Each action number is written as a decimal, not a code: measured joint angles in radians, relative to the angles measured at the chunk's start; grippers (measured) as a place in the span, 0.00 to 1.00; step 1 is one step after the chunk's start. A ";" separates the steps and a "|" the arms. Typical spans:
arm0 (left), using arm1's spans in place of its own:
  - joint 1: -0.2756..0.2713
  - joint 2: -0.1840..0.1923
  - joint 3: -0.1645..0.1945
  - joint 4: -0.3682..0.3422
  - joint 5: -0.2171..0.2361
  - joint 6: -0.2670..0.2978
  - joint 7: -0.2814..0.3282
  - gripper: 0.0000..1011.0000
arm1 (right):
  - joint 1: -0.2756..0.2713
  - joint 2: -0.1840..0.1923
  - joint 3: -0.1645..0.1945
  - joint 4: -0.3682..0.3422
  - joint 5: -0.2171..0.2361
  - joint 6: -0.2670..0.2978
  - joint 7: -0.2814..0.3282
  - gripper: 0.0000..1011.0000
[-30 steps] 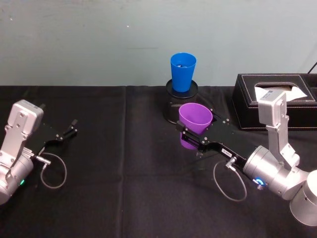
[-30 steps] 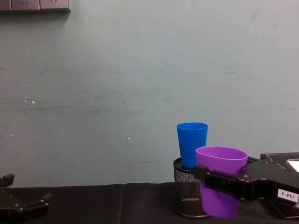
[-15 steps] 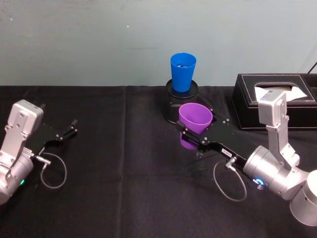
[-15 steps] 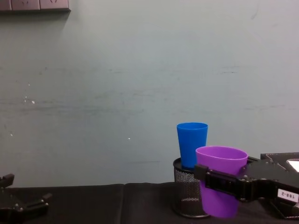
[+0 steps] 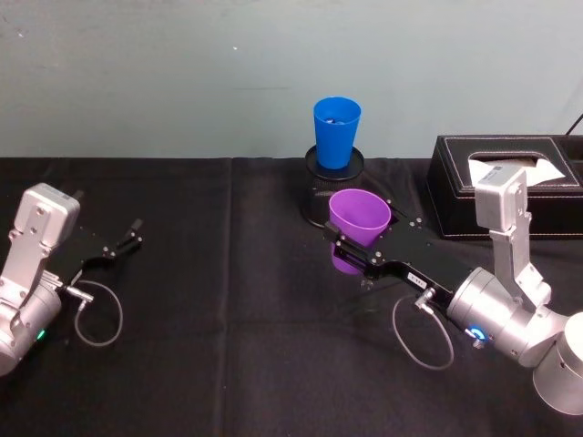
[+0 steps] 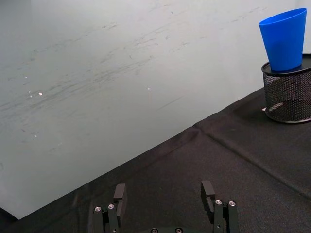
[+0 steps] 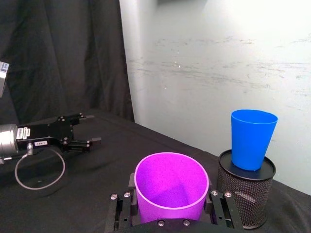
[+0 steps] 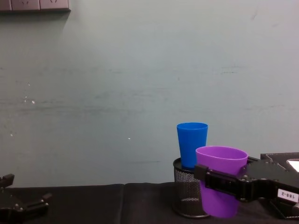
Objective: Pick up one cup with a gripper and tap it against the other cup.
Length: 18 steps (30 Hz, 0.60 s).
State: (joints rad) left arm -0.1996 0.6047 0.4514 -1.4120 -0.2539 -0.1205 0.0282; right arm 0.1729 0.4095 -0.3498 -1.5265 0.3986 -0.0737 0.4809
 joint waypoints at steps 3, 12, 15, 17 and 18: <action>0.000 0.000 0.000 0.000 0.000 0.000 0.000 0.99 | 0.000 0.000 0.000 0.000 0.000 0.000 0.000 0.72; 0.000 0.000 0.000 0.000 0.000 0.000 0.000 0.99 | 0.000 0.000 0.000 0.000 0.000 0.000 0.000 0.72; 0.000 0.000 0.000 0.000 0.000 0.000 0.000 0.99 | 0.000 0.000 0.000 0.000 0.000 0.000 0.000 0.72; 0.000 0.000 0.000 0.000 0.000 0.000 0.000 0.99 | 0.000 0.000 0.000 0.000 0.000 0.000 0.000 0.72; 0.000 0.000 0.000 0.000 0.000 0.000 0.000 0.99 | 0.000 0.000 0.000 0.000 0.000 0.000 0.000 0.72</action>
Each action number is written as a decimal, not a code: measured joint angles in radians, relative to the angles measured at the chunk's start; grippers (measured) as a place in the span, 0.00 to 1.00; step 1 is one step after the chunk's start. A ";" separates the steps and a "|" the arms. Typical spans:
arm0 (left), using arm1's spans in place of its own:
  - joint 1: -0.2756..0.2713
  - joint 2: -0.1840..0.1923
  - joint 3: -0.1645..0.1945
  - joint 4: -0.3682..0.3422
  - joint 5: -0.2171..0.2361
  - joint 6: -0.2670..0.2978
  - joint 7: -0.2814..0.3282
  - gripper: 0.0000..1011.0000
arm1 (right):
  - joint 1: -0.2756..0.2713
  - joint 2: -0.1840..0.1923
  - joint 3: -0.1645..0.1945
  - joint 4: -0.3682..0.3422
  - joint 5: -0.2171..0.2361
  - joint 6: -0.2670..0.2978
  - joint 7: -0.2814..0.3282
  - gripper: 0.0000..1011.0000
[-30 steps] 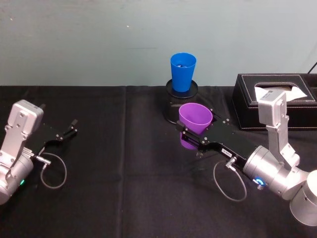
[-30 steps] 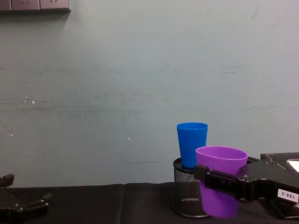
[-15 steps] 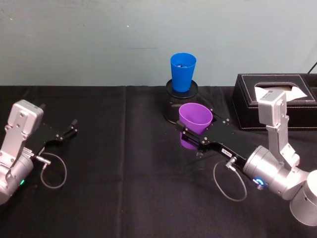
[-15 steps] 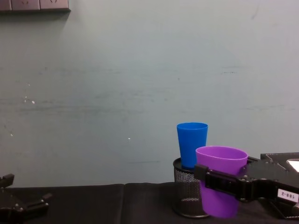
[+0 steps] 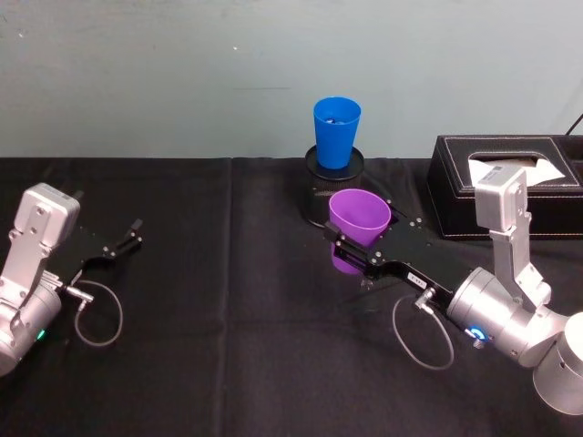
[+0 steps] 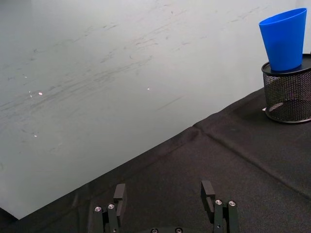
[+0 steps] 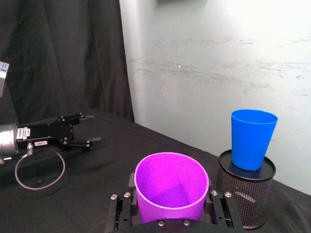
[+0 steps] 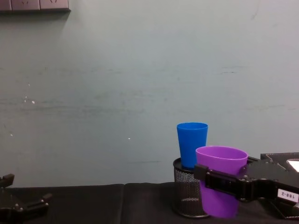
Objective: Pick up one cup with a gripper and tap it against the other cup.
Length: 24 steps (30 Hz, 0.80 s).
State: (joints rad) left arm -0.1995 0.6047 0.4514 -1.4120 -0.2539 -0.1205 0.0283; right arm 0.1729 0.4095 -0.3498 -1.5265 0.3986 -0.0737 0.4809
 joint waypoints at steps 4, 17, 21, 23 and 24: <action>0.000 0.000 0.000 0.000 0.000 0.000 0.000 0.99 | 0.000 0.000 0.000 0.000 0.000 0.000 0.000 0.72; 0.000 0.000 0.000 0.000 0.000 0.000 0.000 0.99 | 0.000 0.000 0.000 0.000 0.000 0.000 0.000 0.72; 0.000 0.000 0.000 0.000 0.000 0.000 0.000 0.99 | 0.000 0.000 0.000 0.000 0.000 0.000 0.000 0.72; 0.000 0.000 0.000 0.000 0.000 0.000 0.000 0.99 | 0.000 0.000 0.000 0.000 0.000 0.000 0.000 0.72; 0.000 0.000 0.000 0.000 0.000 0.000 0.000 0.99 | 0.000 0.000 0.000 0.000 0.000 0.000 0.000 0.72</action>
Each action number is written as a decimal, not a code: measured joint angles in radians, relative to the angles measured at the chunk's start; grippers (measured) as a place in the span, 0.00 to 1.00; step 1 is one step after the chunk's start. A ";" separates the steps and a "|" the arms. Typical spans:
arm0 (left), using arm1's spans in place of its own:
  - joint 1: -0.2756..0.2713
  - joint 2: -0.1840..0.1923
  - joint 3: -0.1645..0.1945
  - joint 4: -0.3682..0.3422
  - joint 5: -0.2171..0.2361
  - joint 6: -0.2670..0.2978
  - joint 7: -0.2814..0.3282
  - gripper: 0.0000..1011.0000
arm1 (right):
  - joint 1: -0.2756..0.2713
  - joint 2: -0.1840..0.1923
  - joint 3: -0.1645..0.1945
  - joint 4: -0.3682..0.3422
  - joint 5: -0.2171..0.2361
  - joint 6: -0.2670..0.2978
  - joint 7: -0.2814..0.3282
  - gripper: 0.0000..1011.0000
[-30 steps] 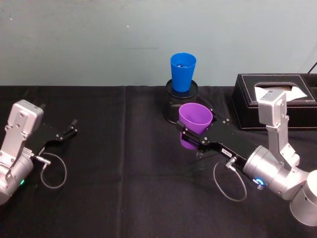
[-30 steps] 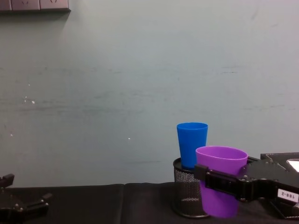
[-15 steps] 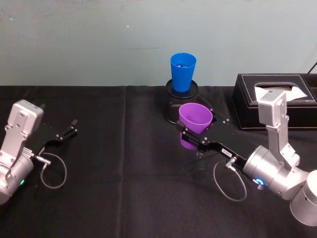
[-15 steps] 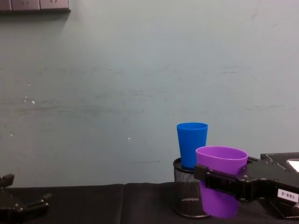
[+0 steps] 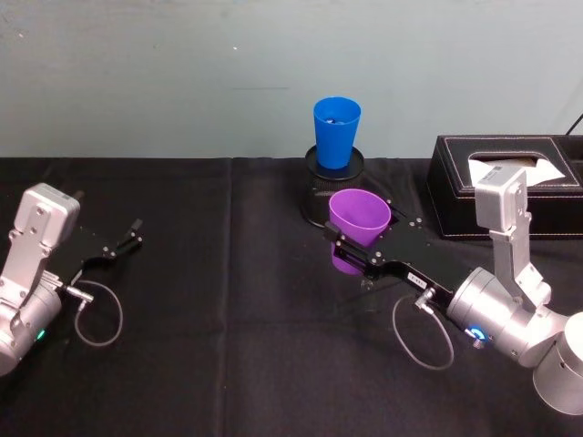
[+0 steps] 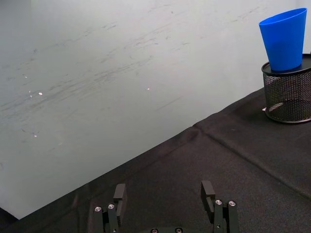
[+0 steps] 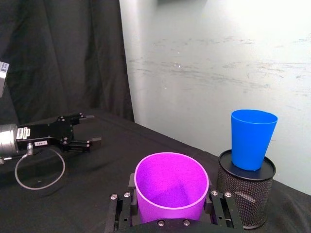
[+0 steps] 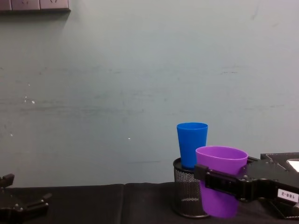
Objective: Pick up one cup with a gripper and tap it against the other cup.
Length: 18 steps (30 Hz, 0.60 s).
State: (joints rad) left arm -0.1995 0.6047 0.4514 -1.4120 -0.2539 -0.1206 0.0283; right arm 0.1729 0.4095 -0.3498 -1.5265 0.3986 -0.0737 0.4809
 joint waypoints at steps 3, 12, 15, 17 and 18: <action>0.000 0.000 0.000 0.000 0.000 0.000 0.000 0.99 | 0.000 0.000 0.000 0.000 0.000 0.000 0.000 0.72; 0.000 0.000 0.000 0.000 0.000 0.000 0.000 0.99 | 0.000 0.000 0.000 0.000 0.000 0.000 0.000 0.72; 0.000 0.000 0.000 0.000 0.000 0.000 0.000 0.99 | 0.000 0.000 0.000 0.000 0.000 0.000 0.000 0.72; 0.000 0.000 0.000 0.000 0.000 0.000 0.000 0.99 | 0.000 0.000 0.000 0.000 0.000 0.000 0.000 0.72; 0.000 0.000 0.000 0.000 0.000 0.000 0.000 0.99 | 0.000 0.000 0.000 0.000 0.000 0.000 0.000 0.72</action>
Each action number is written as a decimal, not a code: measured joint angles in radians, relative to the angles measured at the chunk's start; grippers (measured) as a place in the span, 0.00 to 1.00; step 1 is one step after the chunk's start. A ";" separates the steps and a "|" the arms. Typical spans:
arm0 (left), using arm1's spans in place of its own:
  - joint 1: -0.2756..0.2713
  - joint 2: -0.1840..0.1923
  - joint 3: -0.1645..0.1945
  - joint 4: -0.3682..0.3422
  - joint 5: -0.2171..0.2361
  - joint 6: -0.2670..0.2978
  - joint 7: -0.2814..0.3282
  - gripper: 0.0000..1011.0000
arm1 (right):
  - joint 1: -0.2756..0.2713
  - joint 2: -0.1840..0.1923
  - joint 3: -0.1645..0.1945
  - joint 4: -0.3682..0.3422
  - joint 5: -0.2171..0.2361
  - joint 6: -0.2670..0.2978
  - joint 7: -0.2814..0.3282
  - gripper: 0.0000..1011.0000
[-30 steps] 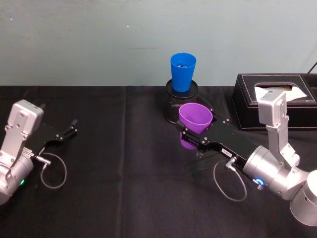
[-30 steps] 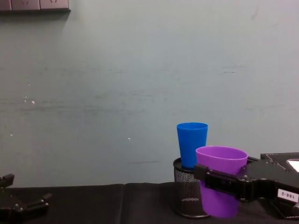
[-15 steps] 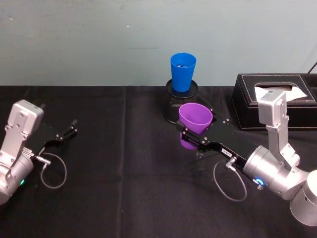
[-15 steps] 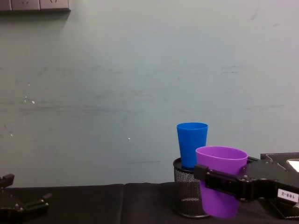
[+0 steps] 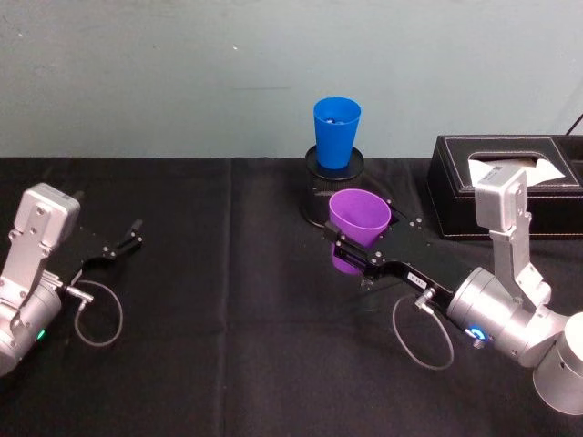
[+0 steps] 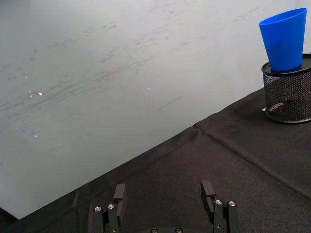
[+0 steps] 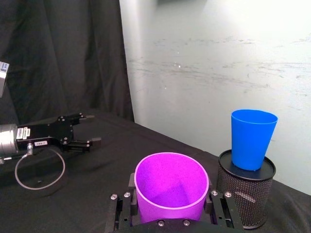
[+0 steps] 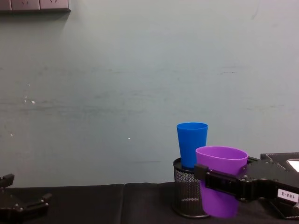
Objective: Pick up one cup with a gripper and tap it against the other cup.
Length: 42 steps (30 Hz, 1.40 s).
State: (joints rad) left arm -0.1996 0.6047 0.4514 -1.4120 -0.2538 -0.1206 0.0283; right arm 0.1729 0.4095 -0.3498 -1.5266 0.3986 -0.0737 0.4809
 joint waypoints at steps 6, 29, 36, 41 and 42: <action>0.000 0.000 0.000 0.000 0.000 0.000 0.000 0.99 | 0.000 0.000 0.000 0.000 0.000 0.000 0.000 0.72; 0.000 0.000 0.000 0.000 0.000 0.000 0.000 0.99 | 0.000 0.000 0.000 0.000 0.000 0.000 0.000 0.72; 0.000 0.000 0.000 0.000 0.000 0.000 0.000 0.99 | 0.000 0.000 0.000 0.000 0.000 0.000 0.000 0.72; 0.000 0.000 0.000 0.000 0.000 0.000 0.000 0.99 | 0.000 0.000 0.000 0.000 0.000 0.000 0.000 0.72; 0.000 0.000 0.000 0.000 0.000 0.000 0.000 0.99 | 0.000 0.000 0.000 0.000 0.000 0.000 0.000 0.72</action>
State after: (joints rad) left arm -0.1996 0.6047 0.4514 -1.4120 -0.2538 -0.1205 0.0283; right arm 0.1729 0.4095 -0.3498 -1.5265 0.3986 -0.0737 0.4809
